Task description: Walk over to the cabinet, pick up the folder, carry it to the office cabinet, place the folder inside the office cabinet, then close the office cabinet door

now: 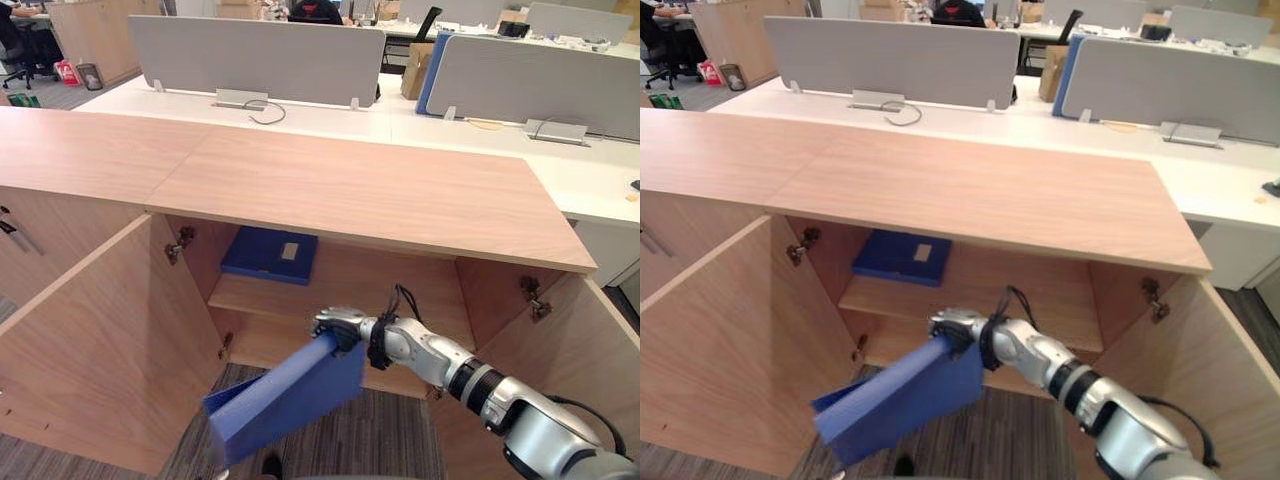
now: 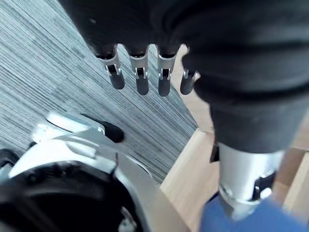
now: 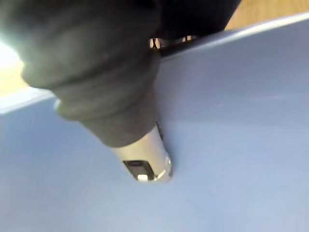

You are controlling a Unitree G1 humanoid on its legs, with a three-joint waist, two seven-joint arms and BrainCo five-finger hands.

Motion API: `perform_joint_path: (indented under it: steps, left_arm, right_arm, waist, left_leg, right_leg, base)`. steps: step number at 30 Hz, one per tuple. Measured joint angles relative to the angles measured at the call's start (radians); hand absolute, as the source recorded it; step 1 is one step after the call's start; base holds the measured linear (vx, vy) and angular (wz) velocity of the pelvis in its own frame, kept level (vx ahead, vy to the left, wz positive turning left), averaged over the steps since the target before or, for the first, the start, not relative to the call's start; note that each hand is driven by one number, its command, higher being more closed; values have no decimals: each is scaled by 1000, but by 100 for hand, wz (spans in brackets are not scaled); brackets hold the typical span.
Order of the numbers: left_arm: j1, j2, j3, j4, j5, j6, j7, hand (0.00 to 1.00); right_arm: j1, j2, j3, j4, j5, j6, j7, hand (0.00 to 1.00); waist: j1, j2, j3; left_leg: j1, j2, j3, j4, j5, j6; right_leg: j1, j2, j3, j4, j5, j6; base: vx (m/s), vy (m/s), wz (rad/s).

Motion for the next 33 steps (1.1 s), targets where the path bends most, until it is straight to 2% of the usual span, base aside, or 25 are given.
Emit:
perform_joint_path:
  steps: [2,4,6,8,9,12,14,15,17,18,21,23,24,25,27,28,29,31,33]
  left_arm:
    - [-1,-1,14,0,17,0,0,0]
    - [-12,-2,18,0,23,0,0,0]
    - [-24,-6,18,0,26,0,-1,0]
    - [-35,-16,18,0,52,0,-1,0]
    - [-36,-18,19,0,55,0,-1,0]
    - [-38,-21,19,0,63,1,-1,0]
    - [-43,-26,18,0,67,3,-2,0]
    - [-43,-28,19,1,71,6,-2,0]
    - [-48,-31,19,2,84,16,-3,0]
    - [-49,-31,19,2,84,19,-3,0]
    - [-53,-31,22,2,87,30,-2,0]
    - [-58,-34,33,2,96,32,-2,0]
    - [-61,-38,42,0,99,32,0,0]
    - [-61,-40,47,-1,100,32,1,0]
    - [-61,-50,60,-4,101,33,9,0]
    - [-60,-52,61,-7,104,33,13,0]
    - [-60,-55,62,-13,111,33,22,0]
    - [-59,-57,62,-33,130,33,34,0]
    - [-63,-63,61,-68,136,33,39,0]
  right_arm:
    - [2,-1,-23,66,-10,1,0,100]
    - [5,10,-104,165,0,26,-1,100]
    - [7,27,-212,254,60,70,-1,100]
    - [5,46,-381,362,162,126,-16,100]
    - [4,50,-413,383,193,141,-24,100]
    - [1,81,-574,486,376,188,-66,100]
    - [0,114,-712,560,548,209,-98,100]
    - [0,124,-736,577,661,222,-109,100]
    - [1,160,-805,609,903,235,-128,100]
    - [1,173,-824,615,959,236,-132,100]
    - [0,235,-916,617,1229,234,-139,100]
    - [0,266,-970,605,1392,221,-142,100]
    - [0,289,-1007,591,1503,200,-142,100]
    - [0,303,-1035,581,1550,186,-143,100]
    - [0,354,-1125,522,1730,115,-146,100]
    - [0,365,-1148,509,1771,96,-147,100]
    - [-1,387,-1188,481,1847,55,-149,100]
    - [-2,411,-1242,441,1929,-11,-164,100]
    - [-18,411,-1298,425,1970,-60,-179,100]
  waist:
    - [1,0,8]
    - [5,3,15]
    - [6,7,18]
    - [12,14,25]
    - [13,15,27]
    - [9,23,34]
    - [9,34,51]
    - [10,39,54]
    - [9,48,66]
    - [9,49,69]
    - [11,51,73]
    - [10,51,73]
    - [11,50,75]
    - [12,51,77]
    - [17,56,82]
    - [18,58,83]
    - [22,60,85]
    - [31,60,93]
    - [36,64,108]
  left_leg:
    - [-2,-5,-5,0,-1,1]
    - [-7,-12,-9,0,1,6]
    - [-12,-20,-19,0,1,6]
    - [-12,-27,-24,1,0,6]
    - [-12,-28,-25,1,0,6]
    - [-9,-34,-38,0,0,6]
    - [0,-36,-47,0,-1,4]
    - [1,-36,-48,0,-2,3]
    - [0,-35,-50,0,-2,2]
    - [0,-35,-51,0,-2,2]
    - [-4,-39,-57,0,-4,4]
    - [-12,-43,-65,0,-4,4]
    - [-15,-45,-67,0,-4,4]
    - [-15,-47,-67,0,-5,5]
    - [-15,-54,-67,1,-10,11]
    - [-15,-56,-67,1,-11,13]
    - [-16,-59,-67,2,-13,14]
    - [-19,-65,-68,7,-15,16]
    - [-51,-69,-73,34,-20,23]
  right_leg:
    - [0,-4,-4,0,-2,3]
    - [-1,-9,-9,-3,-2,3]
    - [2,-15,-22,-3,-3,5]
    - [6,-21,-28,-7,-5,9]
    - [7,-21,-29,-9,-6,9]
    - [22,-23,-42,-21,-7,11]
    - [38,-23,-55,-24,-9,14]
    - [38,-23,-55,-24,-9,14]
    - [38,-22,-57,-24,-10,15]
    - [37,-22,-58,-24,-10,15]
    - [37,-25,-65,-26,-11,17]
    - [36,-27,-80,-29,-11,18]
    - [36,-28,-84,-32,-11,19]
    - [37,-29,-84,-33,-12,19]
    - [40,-34,-84,-34,-15,24]
    - [40,-36,-84,-34,-15,24]
    - [40,-39,-85,-35,-15,26]
    - [39,-44,-87,-35,-16,29]
    - [26,-50,-93,-23,-15,30]
  base:
    - [34,5,7]
    - [52,-1,9]
    - [54,-8,14]
    - [77,-13,8]
    - [51,-16,5]
    - [34,-29,12]
    - [0,-29,13]
    - [-15,-16,4]
    - [0,0,0]
    - [0,0,0]
    - [3,-3,5]
    - [18,-4,15]
    - [22,-5,14]
    - [34,-5,7]
    - [35,-2,4]
    - [35,2,3]
    - [32,4,1]
    - [44,6,2]
    - [30,19,14]
